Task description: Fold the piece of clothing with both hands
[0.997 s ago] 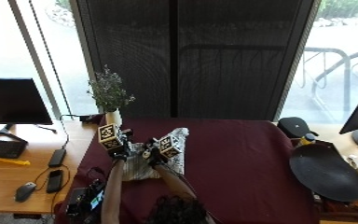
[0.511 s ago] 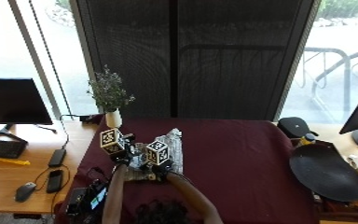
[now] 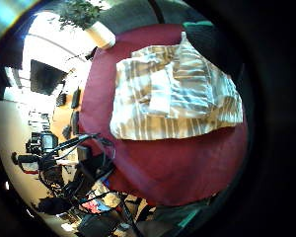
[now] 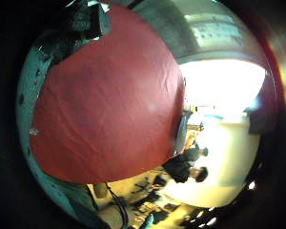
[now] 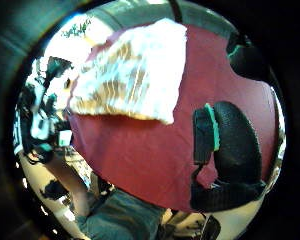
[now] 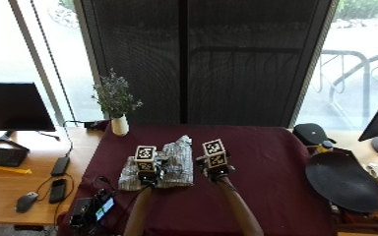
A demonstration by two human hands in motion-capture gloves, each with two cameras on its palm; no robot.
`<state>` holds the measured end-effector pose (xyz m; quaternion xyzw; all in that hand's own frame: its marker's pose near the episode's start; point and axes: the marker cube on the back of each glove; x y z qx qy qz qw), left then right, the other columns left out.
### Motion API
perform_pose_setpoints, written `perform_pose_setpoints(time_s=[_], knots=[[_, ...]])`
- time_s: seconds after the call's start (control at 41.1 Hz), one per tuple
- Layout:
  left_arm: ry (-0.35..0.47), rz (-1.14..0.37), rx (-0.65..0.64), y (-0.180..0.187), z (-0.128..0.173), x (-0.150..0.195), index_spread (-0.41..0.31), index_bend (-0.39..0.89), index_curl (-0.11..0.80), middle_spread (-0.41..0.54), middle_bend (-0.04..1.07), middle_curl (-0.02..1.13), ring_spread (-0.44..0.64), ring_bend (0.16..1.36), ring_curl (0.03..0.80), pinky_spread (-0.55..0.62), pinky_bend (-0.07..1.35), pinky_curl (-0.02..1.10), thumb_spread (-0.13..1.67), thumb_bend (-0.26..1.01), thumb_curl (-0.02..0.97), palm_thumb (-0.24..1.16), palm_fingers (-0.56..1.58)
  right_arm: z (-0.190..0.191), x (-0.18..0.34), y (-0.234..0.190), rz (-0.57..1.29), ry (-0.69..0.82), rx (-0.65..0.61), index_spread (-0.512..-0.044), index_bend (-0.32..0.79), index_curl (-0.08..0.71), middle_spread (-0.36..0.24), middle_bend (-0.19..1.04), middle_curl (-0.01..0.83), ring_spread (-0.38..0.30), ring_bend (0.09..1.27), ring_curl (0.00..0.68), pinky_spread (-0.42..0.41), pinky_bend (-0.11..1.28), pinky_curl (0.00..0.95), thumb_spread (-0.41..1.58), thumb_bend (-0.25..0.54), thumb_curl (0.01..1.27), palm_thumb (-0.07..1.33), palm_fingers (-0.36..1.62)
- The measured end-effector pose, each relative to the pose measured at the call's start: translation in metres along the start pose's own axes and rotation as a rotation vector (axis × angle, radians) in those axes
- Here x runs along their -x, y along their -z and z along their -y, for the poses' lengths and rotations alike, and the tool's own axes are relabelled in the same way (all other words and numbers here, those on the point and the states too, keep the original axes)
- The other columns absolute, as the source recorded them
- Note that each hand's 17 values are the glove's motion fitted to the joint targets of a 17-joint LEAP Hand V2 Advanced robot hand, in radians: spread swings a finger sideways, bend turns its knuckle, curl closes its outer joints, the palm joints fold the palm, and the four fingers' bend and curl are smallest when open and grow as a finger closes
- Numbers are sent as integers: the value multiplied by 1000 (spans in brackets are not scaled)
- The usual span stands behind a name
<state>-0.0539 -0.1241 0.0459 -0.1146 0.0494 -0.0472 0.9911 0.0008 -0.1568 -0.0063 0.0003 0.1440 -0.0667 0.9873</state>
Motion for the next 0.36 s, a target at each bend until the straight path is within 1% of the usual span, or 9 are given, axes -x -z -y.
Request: perform_pose_setpoints(time_s=[0.049,0.073,0.146,0.268,0.365], knots=[[-4,19,-3,0,-3,-3,-90,126,330,-10,201,431,140,497,351,305,318,355,1397,-21,252,380,463,1,-10,-3,37,-24,-18,-295,324,443,-49,131,291,22,248,336,235,313,343,1324,-28,450,750,570],[-4,30,-6,2,-5,-5,-90,127,329,-9,202,432,141,494,349,306,319,357,1393,-20,252,376,461,-1,-14,-1,48,-38,-30,-297,299,437,-48,136,290,23,251,338,233,324,346,1338,-48,433,698,564],[-10,54,-7,4,-12,-10,-90,133,329,-8,203,433,142,495,349,309,313,356,1378,-19,251,363,461,-9,-27,8,71,-80,-65,-302,268,435,-42,144,288,31,249,340,233,339,353,1360,-46,410,631,555],[-29,28,3,-9,-18,-16,-89,136,328,-6,202,434,145,492,347,313,310,357,1361,-17,253,349,461,-24,-39,21,112,-133,-107,-307,251,433,-38,138,283,41,238,342,233,350,357,1382,-32,382,564,553],[-36,41,-4,-5,-29,-18,-89,136,328,-5,202,436,146,493,346,313,304,359,1353,-14,255,344,461,-34,-41,26,139,-163,-144,-309,242,434,-33,136,278,53,225,341,232,360,361,1394,-22,367,534,542]])
